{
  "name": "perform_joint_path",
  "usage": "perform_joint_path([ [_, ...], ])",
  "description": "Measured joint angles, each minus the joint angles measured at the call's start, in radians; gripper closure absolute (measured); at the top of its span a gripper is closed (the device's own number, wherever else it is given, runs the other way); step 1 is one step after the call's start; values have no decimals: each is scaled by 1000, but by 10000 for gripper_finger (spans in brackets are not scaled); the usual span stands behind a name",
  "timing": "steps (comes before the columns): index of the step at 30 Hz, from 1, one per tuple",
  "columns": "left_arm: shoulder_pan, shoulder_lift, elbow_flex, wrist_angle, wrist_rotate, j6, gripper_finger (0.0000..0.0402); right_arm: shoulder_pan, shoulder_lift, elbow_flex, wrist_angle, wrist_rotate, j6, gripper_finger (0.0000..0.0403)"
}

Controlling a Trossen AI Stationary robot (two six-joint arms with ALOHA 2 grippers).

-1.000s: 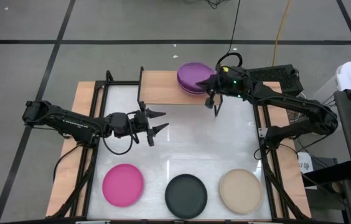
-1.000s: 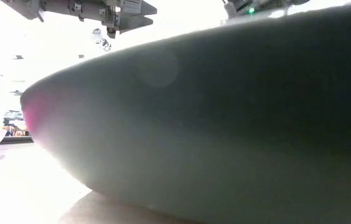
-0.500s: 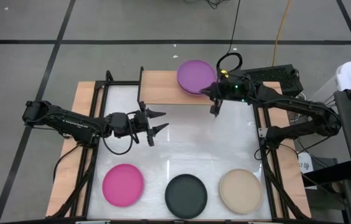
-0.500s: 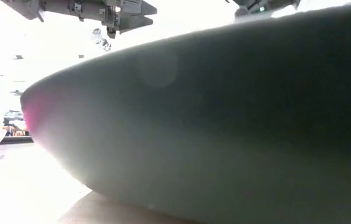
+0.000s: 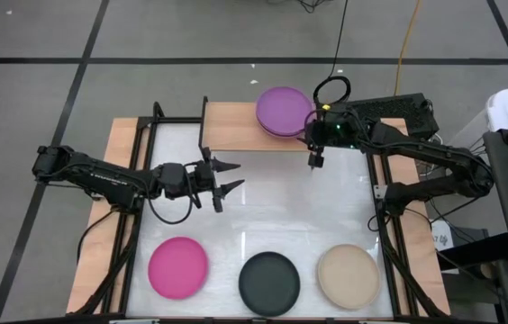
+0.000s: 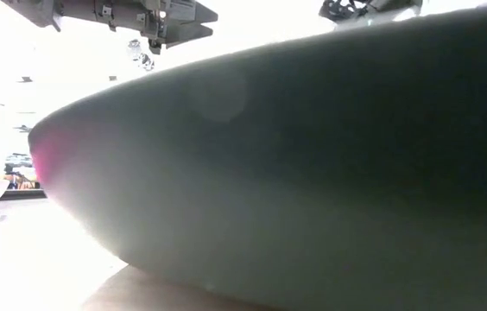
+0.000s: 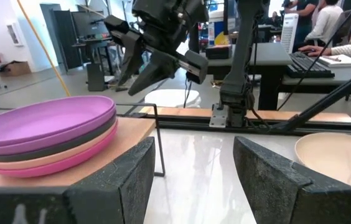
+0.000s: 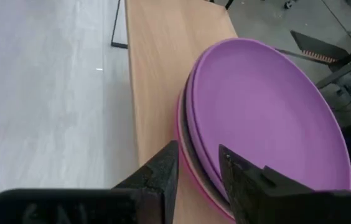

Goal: Place and stack plates onto a shelf
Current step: Put the black plate on the shelf

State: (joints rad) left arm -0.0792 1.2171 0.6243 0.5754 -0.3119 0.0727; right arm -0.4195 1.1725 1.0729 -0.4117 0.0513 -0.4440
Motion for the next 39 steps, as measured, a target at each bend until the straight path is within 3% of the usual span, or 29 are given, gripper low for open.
perform_joint_path([
  [5,-15,0,0,-37,0,5,179,52,0,0,-56,-1,-12,307],
  [13,-48,0,8,-63,0,35,179,232,0,0,-136,-1,40,307],
  [20,-99,39,108,-216,0,38,179,358,0,0,-211,5,131,307],
  [25,-136,139,212,-322,1,44,179,443,-7,-9,-231,54,226,307],
  [31,-163,259,328,-467,91,-30,179,569,-110,-181,-64,158,339,307],
  [39,-180,374,345,-501,250,-200,179,618,-370,-481,224,162,432,307],
])
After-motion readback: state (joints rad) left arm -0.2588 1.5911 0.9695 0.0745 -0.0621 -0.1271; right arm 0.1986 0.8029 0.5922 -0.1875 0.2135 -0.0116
